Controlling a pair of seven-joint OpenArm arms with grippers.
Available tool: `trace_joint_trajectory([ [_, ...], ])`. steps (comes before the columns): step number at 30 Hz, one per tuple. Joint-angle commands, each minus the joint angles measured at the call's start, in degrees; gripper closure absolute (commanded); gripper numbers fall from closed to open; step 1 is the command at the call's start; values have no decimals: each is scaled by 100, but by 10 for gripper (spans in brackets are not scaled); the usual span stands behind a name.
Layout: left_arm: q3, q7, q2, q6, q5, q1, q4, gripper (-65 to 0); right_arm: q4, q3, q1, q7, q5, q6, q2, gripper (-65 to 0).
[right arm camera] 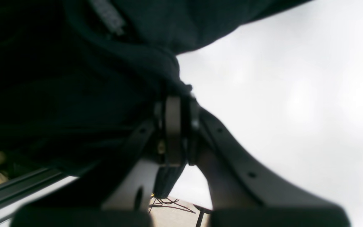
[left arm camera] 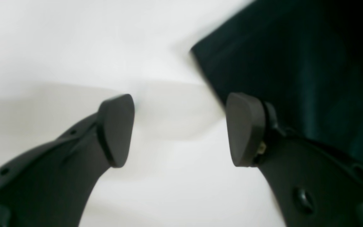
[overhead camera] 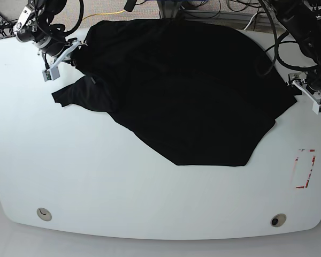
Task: Fold the T-shirt properly
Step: 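Grasp the opposite shirt edge with the left gripper and stretch it apart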
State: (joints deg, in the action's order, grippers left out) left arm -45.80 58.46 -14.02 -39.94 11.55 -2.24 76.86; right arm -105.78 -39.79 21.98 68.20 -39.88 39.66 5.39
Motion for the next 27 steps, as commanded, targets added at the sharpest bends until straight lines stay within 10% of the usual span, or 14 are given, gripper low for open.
trace_joint_trajectory([
  [1, 136, 84, -44, -6, 1, -9, 28, -428, -134, -34, -4, -64, -105, 34, 72, 0],
  [17, 1077, 84, -44, -6, 669, 9, 20, -417, -196, -34, -4, -64, -96, 34, 72, 0],
  [24, 1077, -21, -35, -6, 651, 9, 11, -21, -178, -43, -4, -64, -96, 34, 72, 0],
  [27, 1068, -232, -18, -6, 651, 9, 11, 0, -161, -43, -4, -64, -96, 34, 63, 0],
])
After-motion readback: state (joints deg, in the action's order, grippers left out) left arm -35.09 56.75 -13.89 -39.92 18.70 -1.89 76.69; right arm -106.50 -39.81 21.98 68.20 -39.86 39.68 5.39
